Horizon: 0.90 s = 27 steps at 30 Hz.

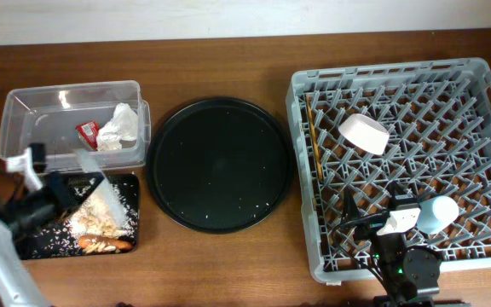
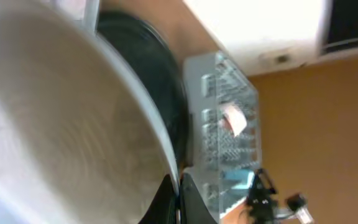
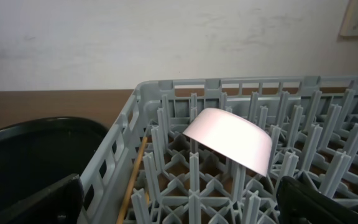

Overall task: Sort waste into correct bins and load items into the dishwasher rack
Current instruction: 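Carry the empty plate to the rack and stand it upright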

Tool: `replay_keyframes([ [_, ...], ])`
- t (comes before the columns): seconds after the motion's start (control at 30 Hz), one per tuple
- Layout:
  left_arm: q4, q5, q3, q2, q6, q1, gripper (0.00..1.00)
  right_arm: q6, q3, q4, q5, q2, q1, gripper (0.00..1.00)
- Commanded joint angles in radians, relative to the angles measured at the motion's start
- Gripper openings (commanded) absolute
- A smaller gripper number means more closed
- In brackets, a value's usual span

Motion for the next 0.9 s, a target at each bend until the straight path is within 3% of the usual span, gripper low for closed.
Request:
replay_keyframes([
  [0.0,-0.079,0.165,-0.013,-0.064,0.237,0.137,0.00,-0.007,-0.009,0.002,-0.013,-0.005,-0.008,0.98],
  [0.27,-0.072,0.187,-0.074,-0.082,0.258,0.184,0.00,-0.007,-0.009,0.002,-0.013,-0.005,-0.008,0.98],
  [0.4,-0.077,0.093,-0.074,-0.082,0.226,0.183,0.00,-0.007,-0.009,0.003,-0.013,-0.005,-0.008,0.98],
  [0.53,-0.011,0.190,-0.074,-0.082,0.219,0.054,0.01,-0.007,-0.009,0.003,-0.013,-0.005,-0.008,0.98],
  [0.57,0.071,0.195,-0.074,-0.082,0.190,-0.044,0.01,-0.007,-0.009,0.003,-0.013,-0.005,-0.008,0.98],
  [0.63,0.310,0.158,-0.074,-0.081,-0.005,-0.225,0.00,-0.007,-0.009,0.003,-0.013,-0.005,-0.008,0.98],
  [0.7,0.583,0.021,-0.074,-0.081,-0.273,-0.416,0.00,-0.007,-0.009,0.003,-0.013,-0.005,-0.008,0.98],
  [0.77,0.953,-0.056,-0.074,-0.073,-0.542,-0.674,0.00,-0.007,-0.009,0.003,-0.013,-0.005,-0.008,0.98],
  [0.87,1.326,-0.267,-0.074,-0.023,-0.771,-0.942,0.00,-0.007,-0.009,0.003,-0.013,-0.005,-0.008,0.98],
])
